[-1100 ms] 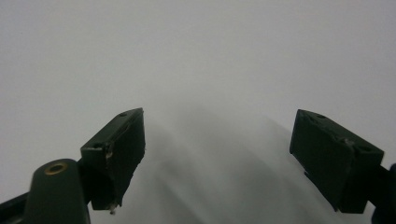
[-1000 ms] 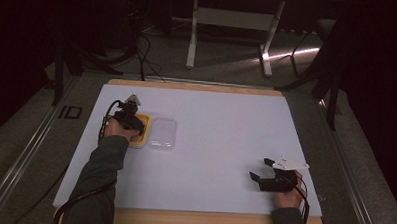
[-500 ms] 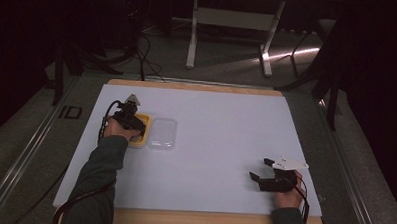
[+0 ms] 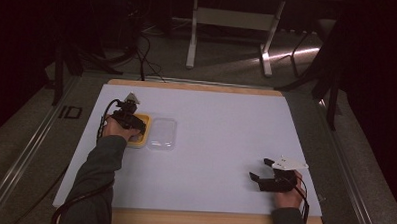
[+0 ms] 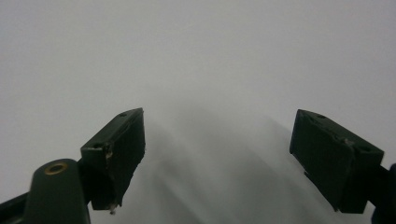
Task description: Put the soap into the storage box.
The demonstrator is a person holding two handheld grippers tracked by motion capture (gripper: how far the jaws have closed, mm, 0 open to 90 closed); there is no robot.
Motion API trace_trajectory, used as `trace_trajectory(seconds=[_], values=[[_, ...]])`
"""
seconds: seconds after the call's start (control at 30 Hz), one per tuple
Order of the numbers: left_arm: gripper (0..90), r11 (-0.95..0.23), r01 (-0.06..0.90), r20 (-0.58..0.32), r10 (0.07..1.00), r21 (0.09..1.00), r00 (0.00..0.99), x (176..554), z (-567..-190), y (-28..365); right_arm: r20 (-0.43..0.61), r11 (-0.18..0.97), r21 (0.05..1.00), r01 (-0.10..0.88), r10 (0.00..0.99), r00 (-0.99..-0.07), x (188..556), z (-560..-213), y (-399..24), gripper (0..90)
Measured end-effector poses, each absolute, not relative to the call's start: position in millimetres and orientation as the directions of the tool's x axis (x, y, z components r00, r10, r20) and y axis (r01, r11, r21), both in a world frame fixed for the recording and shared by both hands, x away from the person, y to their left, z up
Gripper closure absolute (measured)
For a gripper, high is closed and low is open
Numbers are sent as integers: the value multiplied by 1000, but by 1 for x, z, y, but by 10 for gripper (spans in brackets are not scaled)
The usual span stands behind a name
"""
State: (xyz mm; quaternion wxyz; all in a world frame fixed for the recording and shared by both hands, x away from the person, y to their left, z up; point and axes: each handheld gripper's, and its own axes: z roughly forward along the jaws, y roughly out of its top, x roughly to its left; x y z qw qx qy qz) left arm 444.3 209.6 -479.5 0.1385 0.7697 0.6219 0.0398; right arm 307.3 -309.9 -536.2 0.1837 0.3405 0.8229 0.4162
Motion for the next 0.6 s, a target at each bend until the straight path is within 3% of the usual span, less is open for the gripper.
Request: trace_trajectory(seconds=[0.37,0.6], values=[[322,-215,928,-65,967,303,245,440,-466,205,-18,421,810,408,714,-700,307,-536,-310,178],[317,-253,871,-36,955,422,295,427,-447,198,-18,420,811,408,715,-699,307,-536,-310,178]])
